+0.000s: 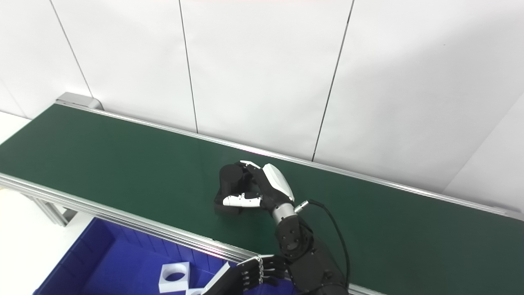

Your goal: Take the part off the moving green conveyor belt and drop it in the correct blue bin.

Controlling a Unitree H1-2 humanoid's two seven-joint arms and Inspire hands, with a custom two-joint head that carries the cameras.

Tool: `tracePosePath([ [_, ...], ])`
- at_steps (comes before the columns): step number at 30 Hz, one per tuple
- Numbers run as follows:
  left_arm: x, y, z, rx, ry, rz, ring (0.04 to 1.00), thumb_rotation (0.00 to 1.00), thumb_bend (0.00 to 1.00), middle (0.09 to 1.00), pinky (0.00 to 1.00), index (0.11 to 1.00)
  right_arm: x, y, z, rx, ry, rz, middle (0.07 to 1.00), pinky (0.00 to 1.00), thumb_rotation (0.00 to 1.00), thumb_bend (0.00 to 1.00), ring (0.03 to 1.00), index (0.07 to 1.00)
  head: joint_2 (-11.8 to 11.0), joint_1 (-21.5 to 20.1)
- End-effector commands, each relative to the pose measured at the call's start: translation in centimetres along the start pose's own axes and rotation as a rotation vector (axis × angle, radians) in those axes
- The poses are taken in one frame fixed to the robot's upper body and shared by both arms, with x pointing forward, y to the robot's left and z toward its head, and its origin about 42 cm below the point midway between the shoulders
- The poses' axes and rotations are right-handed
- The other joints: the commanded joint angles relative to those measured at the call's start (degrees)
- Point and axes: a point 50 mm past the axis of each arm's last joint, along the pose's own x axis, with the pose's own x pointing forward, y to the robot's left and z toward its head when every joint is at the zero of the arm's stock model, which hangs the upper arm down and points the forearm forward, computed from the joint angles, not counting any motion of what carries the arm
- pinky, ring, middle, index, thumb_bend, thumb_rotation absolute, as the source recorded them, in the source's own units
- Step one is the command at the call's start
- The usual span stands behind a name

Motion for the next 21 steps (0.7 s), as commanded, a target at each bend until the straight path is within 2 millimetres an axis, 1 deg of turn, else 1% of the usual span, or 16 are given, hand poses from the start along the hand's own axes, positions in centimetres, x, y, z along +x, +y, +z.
tracePosePath([
  [1,0.5,-0.4,1.1,0.003,-0.078,-0.002,0.758,0.17,0.96,0.785,0.72,0.782,1.2,-0.6,2.9,-0.004,-0.106,-0.035,0.795,0.75,0.41,0.83,0.802,0.819,0.2,-0.3],
  [2,0.5,-0.4,1.1,0.002,-0.079,-0.002,0.756,0.18,0.96,0.786,0.73,0.782,1.1,-0.6,2.7,-0.003,-0.103,-0.041,0.782,0.73,0.37,0.81,0.787,0.807,0.2,-0.3],
  [3,0.4,-0.3,1.2,0.0,-0.079,-0.002,0.756,0.18,0.96,0.787,0.73,0.782,1.1,-0.5,2.5,0.002,-0.102,-0.05,0.777,0.72,0.36,0.81,0.782,0.803,0.3,-0.4],
  [4,0.4,-0.3,1.2,-0.003,-0.079,-0.002,0.754,0.18,0.96,0.788,0.73,0.783,1.0,-0.5,2.4,0.008,-0.102,-0.061,0.756,0.7,0.29,0.79,0.761,0.777,0.3,-0.5],
  [7,0.3,-0.2,1.2,-0.005,-0.077,0.001,0.752,0.18,0.97,0.788,0.73,0.783,0.7,-0.4,2.0,0.02,-0.117,-0.116,0.715,0.67,0.2,0.76,0.722,0.734,0.4,-0.7],
  [8,0.3,-0.2,1.3,-0.007,-0.076,0.002,0.753,0.18,0.97,0.789,0.73,0.784,0.6,-0.3,1.9,0.029,-0.125,-0.15,0.678,0.63,0.13,0.74,0.678,0.703,0.4,-0.7],
  [9,0.3,-0.2,1.3,-0.009,-0.075,0.003,0.755,0.19,0.97,0.791,0.73,0.786,0.5,-0.3,1.9,0.036,-0.13,-0.173,0.536,0.52,0.04,0.6,0.58,0.585,0.5,-0.7],
  [10,0.2,-0.1,1.3,-0.013,-0.075,0.005,0.755,0.19,0.97,0.791,0.73,0.787,0.4,-0.3,1.9,0.039,-0.142,-0.203,0.509,0.49,0.02,0.56,0.537,0.554,0.5,-0.8],
  [11,0.2,-0.1,1.3,-0.016,-0.074,0.006,0.755,0.2,0.97,0.79,0.73,0.788,0.4,-0.3,1.9,0.04,-0.152,-0.222,0.505,0.45,0.01,0.53,0.466,0.527,0.5,-0.8],
  [12,0.2,-0.1,1.3,-0.018,-0.074,0.007,0.755,0.2,0.97,0.79,0.73,0.788,0.3,-0.3,2.0,0.039,-0.163,-0.245,0.505,0.45,0.01,0.53,0.459,0.524,0.6,-0.9],
  [13,0.1,0.0,1.3,-0.019,-0.075,0.008,0.754,0.21,0.97,0.79,0.73,0.788,0.3,-0.4,2.0,0.039,-0.17,-0.261,0.507,0.46,0.0,0.52,0.456,0.502,0.6,-0.9],
  [17,0.0,0.1,1.4,-0.025,-0.073,0.011,0.756,0.23,0.97,0.788,0.73,0.787,0.2,-0.6,2.3,0.05,-0.2,-0.302,0.513,0.51,0.0,0.52,0.465,0.474,0.7,-1.1],
  [21,-0.1,0.2,1.5,-0.022,-0.073,0.015,0.751,0.25,0.95,0.782,0.73,0.789,0.2,-0.8,2.3,0.075,-0.213,-0.319,0.514,0.53,0.0,0.52,0.461,0.468,0.8,-1.2],
])
